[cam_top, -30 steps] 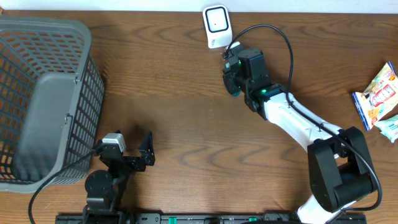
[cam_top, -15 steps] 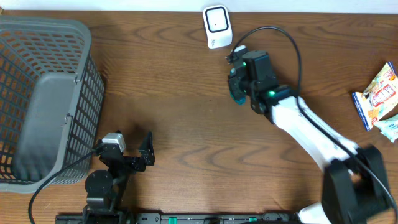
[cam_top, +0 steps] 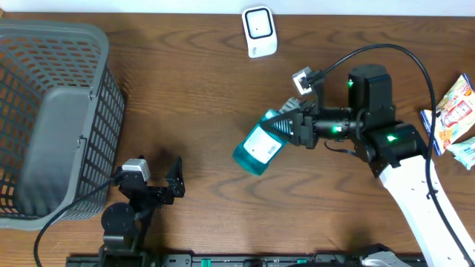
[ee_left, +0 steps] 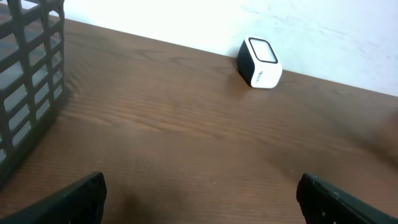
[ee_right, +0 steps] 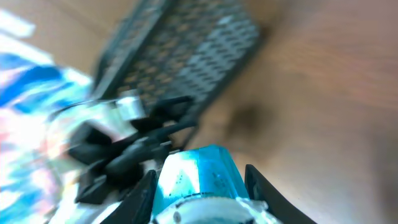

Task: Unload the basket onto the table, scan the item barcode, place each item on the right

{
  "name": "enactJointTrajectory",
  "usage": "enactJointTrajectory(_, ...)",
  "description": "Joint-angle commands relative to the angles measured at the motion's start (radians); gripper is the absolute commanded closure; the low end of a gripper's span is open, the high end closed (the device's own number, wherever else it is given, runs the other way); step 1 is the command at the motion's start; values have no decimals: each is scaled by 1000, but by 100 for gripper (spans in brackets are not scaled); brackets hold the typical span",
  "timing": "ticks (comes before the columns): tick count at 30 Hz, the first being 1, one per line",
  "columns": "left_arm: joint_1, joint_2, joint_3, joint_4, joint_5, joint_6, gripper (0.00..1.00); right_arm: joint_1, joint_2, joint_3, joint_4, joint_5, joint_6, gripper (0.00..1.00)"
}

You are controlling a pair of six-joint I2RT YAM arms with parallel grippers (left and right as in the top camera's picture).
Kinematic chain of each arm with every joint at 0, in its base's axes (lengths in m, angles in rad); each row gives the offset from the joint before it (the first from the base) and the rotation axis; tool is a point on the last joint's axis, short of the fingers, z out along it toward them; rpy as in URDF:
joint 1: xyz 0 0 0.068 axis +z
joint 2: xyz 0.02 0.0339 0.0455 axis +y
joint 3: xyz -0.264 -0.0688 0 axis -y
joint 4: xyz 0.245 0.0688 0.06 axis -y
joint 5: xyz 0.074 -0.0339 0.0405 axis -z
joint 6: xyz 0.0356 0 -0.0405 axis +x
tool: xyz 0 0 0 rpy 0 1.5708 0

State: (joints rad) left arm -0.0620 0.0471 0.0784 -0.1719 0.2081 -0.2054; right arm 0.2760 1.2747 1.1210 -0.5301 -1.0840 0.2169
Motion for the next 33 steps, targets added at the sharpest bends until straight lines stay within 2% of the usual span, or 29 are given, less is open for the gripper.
enactJointTrajectory(1, -3, -3, -18, -21, 13, 13, 2, -4, -11, 15, -2, -239, 30, 98)
enactJointTrajectory(6, -3, -3, -18, -21, 13, 13, 2, -3, -11, 15, -25, -175, -11, 97)
enactJointTrajectory(9, -3, -3, -18, -21, 13, 13, 2, 6, -11, 15, -55, 71, -32, 96)
enactJointTrajectory(12, -3, -3, -18, -21, 13, 13, 2, 28, -10, 15, -92, 505, -30, 99)
enactJointTrajectory(14, -3, -3, -18, -21, 13, 13, 2, 48, -6, 15, -90, 681, -31, 99)
enactJointTrajectory(18, -3, -3, -18, -21, 13, 13, 2, 75, 19, 15, -31, 895, -32, 99)
enactJointTrajectory(24, -3, -3, -18, -21, 13, 13, 2, 77, 105, 46, 77, 1059, -59, 99)
enactJointTrajectory(28, -3, -3, -18, -21, 13, 13, 2, 83, 251, 226, 49, 1138, -121, 99)
enactJointTrajectory(33, -3, -3, -18, -21, 13, 13, 1, 126, 491, 528, -54, 1430, -209, 99)
